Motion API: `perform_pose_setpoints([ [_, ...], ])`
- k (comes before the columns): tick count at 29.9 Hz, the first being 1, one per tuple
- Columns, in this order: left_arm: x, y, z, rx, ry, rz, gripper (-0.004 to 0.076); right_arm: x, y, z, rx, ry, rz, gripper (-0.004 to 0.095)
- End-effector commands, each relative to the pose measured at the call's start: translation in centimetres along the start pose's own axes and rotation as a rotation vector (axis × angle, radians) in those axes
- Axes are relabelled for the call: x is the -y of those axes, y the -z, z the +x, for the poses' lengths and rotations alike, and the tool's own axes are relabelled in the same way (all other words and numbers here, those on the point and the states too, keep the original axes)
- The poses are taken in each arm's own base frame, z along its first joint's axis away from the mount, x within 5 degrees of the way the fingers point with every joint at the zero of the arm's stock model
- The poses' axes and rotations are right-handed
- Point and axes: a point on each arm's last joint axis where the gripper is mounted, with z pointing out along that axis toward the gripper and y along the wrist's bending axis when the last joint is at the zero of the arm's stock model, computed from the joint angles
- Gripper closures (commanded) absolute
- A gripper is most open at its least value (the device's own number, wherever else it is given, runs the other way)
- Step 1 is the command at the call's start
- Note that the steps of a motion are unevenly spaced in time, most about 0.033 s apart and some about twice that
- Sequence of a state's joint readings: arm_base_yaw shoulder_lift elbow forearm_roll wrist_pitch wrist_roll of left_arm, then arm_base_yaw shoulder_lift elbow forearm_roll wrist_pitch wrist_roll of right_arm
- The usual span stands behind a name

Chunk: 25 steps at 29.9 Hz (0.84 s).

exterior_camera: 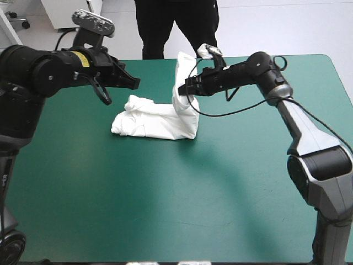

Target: Fold the cloth

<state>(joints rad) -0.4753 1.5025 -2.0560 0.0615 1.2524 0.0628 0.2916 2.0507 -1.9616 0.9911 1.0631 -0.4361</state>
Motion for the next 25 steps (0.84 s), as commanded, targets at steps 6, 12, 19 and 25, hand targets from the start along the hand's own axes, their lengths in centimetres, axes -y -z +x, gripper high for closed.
perform_pose_setpoints([
  [6,-0.9,5.4,0.3,0.084,0.03,-0.076,0.0733,-3.6,-4.1,-1.7,0.027,0.028,-0.196,0.0748],
  [12,-0.9,5.5,0.3,0.086,0.03,-0.076,0.0733,-4.6,-5.2,-1.7,-0.01,0.056,-0.241,0.0386],
  [19,-0.9,5.5,0.3,0.086,0.031,-0.072,0.0733,-4.7,-3.8,-2.2,-0.033,0.101,-0.216,0.0358],
  [25,-0.8,5.7,0.3,0.093,0.034,-0.058,0.0733,-2.5,-0.5,-3.0,-0.058,0.06,0.002,0.0358],
])
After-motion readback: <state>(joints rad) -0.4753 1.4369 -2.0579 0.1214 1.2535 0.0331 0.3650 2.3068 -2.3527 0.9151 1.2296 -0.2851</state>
